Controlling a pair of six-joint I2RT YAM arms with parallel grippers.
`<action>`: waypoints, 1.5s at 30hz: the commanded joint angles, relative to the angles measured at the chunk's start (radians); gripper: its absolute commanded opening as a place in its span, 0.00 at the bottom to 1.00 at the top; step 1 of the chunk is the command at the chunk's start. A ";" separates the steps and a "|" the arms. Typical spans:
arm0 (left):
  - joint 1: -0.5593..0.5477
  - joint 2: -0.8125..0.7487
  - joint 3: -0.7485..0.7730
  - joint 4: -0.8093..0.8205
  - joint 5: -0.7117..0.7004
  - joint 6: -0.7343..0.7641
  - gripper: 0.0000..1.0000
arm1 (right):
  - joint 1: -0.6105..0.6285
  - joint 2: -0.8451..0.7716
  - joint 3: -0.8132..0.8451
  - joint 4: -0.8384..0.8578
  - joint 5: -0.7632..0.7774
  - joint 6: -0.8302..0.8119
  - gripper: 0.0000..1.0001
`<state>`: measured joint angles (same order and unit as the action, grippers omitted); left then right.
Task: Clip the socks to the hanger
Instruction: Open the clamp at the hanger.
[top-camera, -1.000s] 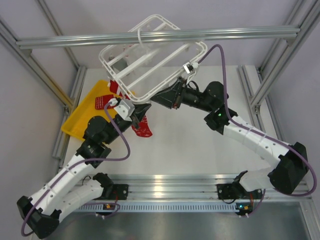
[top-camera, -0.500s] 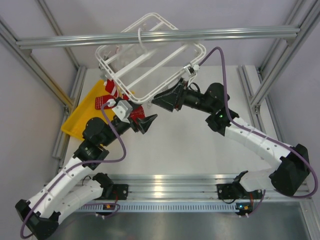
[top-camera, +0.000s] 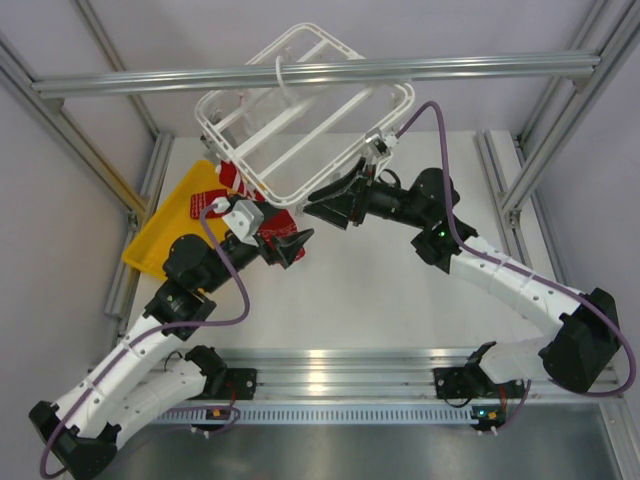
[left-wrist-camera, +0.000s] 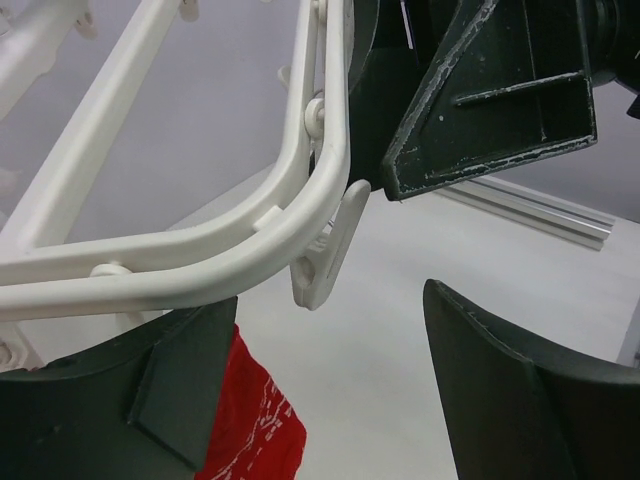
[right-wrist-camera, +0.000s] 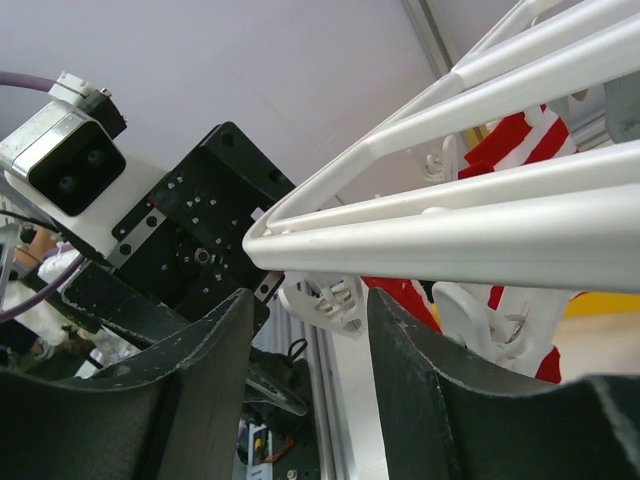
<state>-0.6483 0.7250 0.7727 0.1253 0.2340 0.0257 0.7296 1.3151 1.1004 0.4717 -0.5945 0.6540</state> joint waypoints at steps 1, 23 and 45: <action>-0.002 0.013 0.043 0.056 -0.006 0.013 0.80 | -0.006 -0.016 0.023 0.059 -0.028 -0.016 0.48; -0.001 0.116 0.076 0.220 0.011 0.014 0.82 | 0.034 -0.016 0.024 0.035 0.008 0.035 0.26; -0.013 0.111 0.096 0.123 0.013 0.054 0.56 | 0.087 -0.016 0.067 -0.096 0.223 0.025 0.00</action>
<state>-0.6552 0.8249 0.8177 0.2070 0.2459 0.0574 0.7982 1.3136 1.1099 0.3759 -0.3920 0.6830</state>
